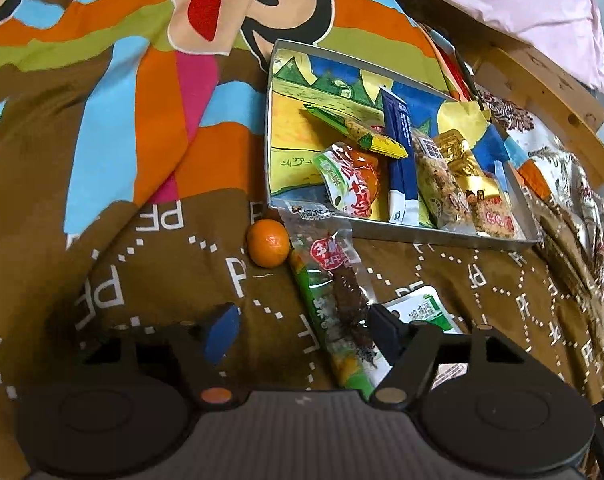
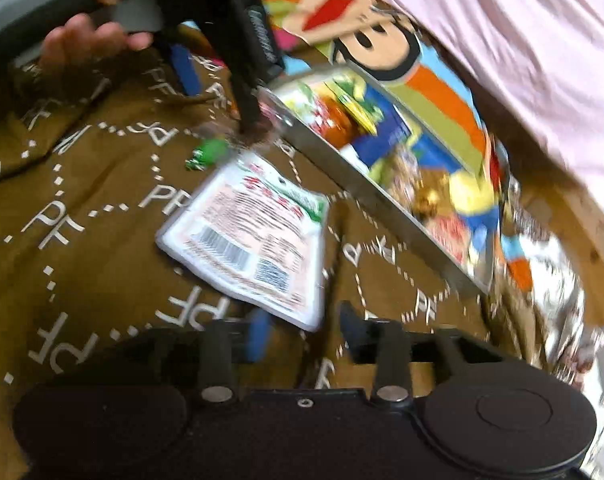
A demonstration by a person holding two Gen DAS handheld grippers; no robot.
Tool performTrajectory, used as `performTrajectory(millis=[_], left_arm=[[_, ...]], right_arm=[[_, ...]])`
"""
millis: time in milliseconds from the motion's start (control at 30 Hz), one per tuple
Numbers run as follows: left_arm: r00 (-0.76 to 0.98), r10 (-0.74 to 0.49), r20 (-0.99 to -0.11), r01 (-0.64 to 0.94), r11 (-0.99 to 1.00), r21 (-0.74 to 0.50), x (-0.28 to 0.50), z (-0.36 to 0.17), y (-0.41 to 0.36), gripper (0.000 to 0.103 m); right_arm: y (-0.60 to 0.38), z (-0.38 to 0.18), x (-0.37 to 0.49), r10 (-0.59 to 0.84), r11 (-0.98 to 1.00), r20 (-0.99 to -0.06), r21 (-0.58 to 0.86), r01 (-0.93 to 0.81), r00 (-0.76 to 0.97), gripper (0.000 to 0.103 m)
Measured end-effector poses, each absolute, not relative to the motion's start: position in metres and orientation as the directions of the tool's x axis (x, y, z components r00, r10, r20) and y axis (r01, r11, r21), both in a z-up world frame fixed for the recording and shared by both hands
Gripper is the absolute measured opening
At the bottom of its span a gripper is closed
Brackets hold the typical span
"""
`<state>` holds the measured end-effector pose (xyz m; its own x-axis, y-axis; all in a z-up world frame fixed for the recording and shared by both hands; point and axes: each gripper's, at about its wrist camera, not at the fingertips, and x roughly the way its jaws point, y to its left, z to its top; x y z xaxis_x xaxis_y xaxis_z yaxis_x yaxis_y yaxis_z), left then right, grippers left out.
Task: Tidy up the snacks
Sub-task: 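Move the left tool to the clear dried-meat packet while the right tool reaches the white bean packet, then grasp the clear dried-meat packet with the left tool while the right tool grasps the white bean packet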
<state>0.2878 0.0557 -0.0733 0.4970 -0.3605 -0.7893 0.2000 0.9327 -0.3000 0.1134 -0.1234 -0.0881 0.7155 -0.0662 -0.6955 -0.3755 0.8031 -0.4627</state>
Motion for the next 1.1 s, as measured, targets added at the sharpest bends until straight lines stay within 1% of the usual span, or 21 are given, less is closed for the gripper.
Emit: performTrajectory(millis=[67, 133, 233, 300, 433, 467, 533, 600, 633, 667, 767, 833, 900, 967, 1067, 1100], left_arm=[[0.495, -0.368, -0.787, 0.192, 0.93, -0.314, 0.29, -0.075, 0.055, 0.076], [0.502, -0.364, -0.784, 0.183, 0.931, -0.315, 0.292, -0.075, 0.053, 0.076], [0.515, -0.352, -0.782, 0.179, 0.936, -0.304, 0.298, -0.075, 0.043, 0.078], [0.509, -0.342, -0.79, 0.182, 0.94, -0.289, 0.303, -0.077, 0.032, 0.08], [0.495, -0.314, -0.81, 0.199, 0.949, -0.246, 0.312, -0.084, 0.007, 0.082], [0.491, -0.294, -0.82, 0.194, 0.955, -0.226, 0.314, -0.088, 0.001, 0.081], [0.484, -0.261, -0.835, 0.184, 0.964, -0.194, 0.316, -0.093, -0.004, 0.072], [0.498, -0.218, -0.839, 0.188, 0.972, -0.142, 0.314, -0.094, -0.007, 0.058], [0.501, -0.209, -0.84, 0.189, 0.973, -0.129, 0.313, -0.094, -0.006, 0.056], [0.501, -0.211, -0.839, 0.185, 0.973, -0.135, 0.312, -0.093, -0.004, 0.052], [0.489, -0.239, -0.839, 0.147, 0.97, -0.191, 0.312, -0.09, 0.006, 0.051], [0.482, -0.256, -0.838, 0.13, 0.967, -0.22, 0.311, -0.09, 0.012, 0.05], [0.479, -0.264, -0.837, 0.114, 0.964, -0.239, 0.307, -0.088, 0.019, 0.05], [0.473, -0.274, -0.837, 0.1, 0.961, -0.258, 0.301, -0.086, 0.026, 0.05], [0.46, -0.277, -0.844, 0.076, 0.959, -0.273, 0.288, -0.085, 0.037, 0.049], [0.458, -0.274, -0.846, 0.071, 0.96, -0.272, 0.284, -0.084, 0.039, 0.049]], right_arm=[[-0.126, -0.084, 0.111, -0.058, 0.805, -0.697, -0.456, -0.379, 0.715, 0.075], [-0.128, -0.078, 0.111, -0.058, 0.799, -0.688, -0.467, -0.38, 0.724, 0.076], [-0.131, -0.073, 0.118, -0.06, 0.81, -0.67, -0.466, -0.357, 0.74, 0.081], [-0.132, -0.071, 0.118, -0.054, 0.814, -0.676, -0.456, -0.359, 0.735, 0.083], [-0.137, -0.071, 0.121, -0.105, 0.784, -0.668, -0.511, -0.352, 0.737, 0.086], [-0.139, -0.071, 0.122, -0.121, 0.78, -0.663, -0.524, -0.343, 0.739, 0.086], [-0.149, -0.069, 0.128, -0.146, 0.797, -0.657, -0.521, -0.305, 0.74, 0.086], [-0.158, -0.066, 0.132, -0.118, 0.851, -0.665, -0.45, -0.271, 0.737, 0.086], [-0.159, -0.065, 0.134, -0.085, 0.874, -0.673, -0.404, -0.269, 0.735, 0.087], [-0.159, -0.064, 0.135, -0.052, 0.893, -0.674, -0.361, -0.267, 0.736, 0.087], [-0.151, -0.065, 0.143, 0.062, 0.934, -0.671, -0.222, -0.279, 0.739, 0.094], [-0.143, -0.069, 0.152, 0.146, 0.945, -0.675, -0.121, -0.303, 0.724, 0.094], [-0.135, -0.074, 0.162, 0.185, 0.947, -0.682, -0.069, -0.314, 0.708, 0.094], [-0.129, -0.083, 0.17, 0.181, 0.948, -0.699, -0.064, -0.312, 0.691, 0.095], [-0.122, -0.095, 0.175, 0.139, 0.937, -0.716, -0.128, -0.324, 0.684, 0.102], [-0.119, -0.098, 0.175, 0.123, 0.932, -0.713, -0.156, -0.327, 0.69, 0.102]])
